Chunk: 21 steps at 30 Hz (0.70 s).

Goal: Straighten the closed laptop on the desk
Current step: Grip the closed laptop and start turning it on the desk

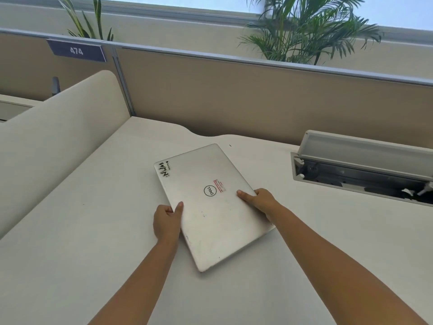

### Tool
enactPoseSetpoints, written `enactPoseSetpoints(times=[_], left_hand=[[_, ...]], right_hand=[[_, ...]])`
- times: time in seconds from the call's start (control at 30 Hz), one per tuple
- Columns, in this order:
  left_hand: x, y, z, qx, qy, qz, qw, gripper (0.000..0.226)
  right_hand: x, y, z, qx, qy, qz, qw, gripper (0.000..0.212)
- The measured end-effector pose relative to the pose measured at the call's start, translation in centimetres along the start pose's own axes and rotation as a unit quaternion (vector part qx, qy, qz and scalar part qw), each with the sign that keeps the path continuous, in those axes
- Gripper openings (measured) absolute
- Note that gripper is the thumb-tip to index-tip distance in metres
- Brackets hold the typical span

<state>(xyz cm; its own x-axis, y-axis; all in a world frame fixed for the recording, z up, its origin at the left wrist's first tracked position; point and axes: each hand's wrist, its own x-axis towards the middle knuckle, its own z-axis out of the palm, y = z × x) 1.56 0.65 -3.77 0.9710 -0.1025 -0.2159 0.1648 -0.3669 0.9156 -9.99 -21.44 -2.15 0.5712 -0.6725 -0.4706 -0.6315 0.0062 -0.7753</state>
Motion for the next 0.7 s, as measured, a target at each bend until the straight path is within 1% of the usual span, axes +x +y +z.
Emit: enactPoseSetpoints(times=[0.2,0.23,0.33,0.6,0.7], left_hand=[[-3.8,-0.5,-0.7,-0.017,-0.021,0.003,1.0,0.027],[-4.5,-0.7,-0.8,-0.018,-0.026,0.004,0.999,0.027],[-6.4,-1.2,-1.0,-0.013,-0.041,0.004,0.999,0.027],[-11.8,-2.4,-0.7,0.019,-0.05,-0.014,0.998,0.03],[-13.8,-2.8,-0.7,0.024,-0.061,-0.021,0.998,0.03]], right_hand=[[-3.6,2.8,-1.2,0.017,-0.002,0.021,1.0,0.086],[-4.2,3.2,-1.5,0.015,-0.001,0.023,1.0,0.085],[-6.0,4.4,-2.4,0.007,0.0,0.025,1.0,0.074],[-10.3,7.8,-5.0,-0.014,0.004,0.034,0.999,0.074],[-11.8,9.1,-5.9,-0.017,0.005,0.034,0.999,0.065]])
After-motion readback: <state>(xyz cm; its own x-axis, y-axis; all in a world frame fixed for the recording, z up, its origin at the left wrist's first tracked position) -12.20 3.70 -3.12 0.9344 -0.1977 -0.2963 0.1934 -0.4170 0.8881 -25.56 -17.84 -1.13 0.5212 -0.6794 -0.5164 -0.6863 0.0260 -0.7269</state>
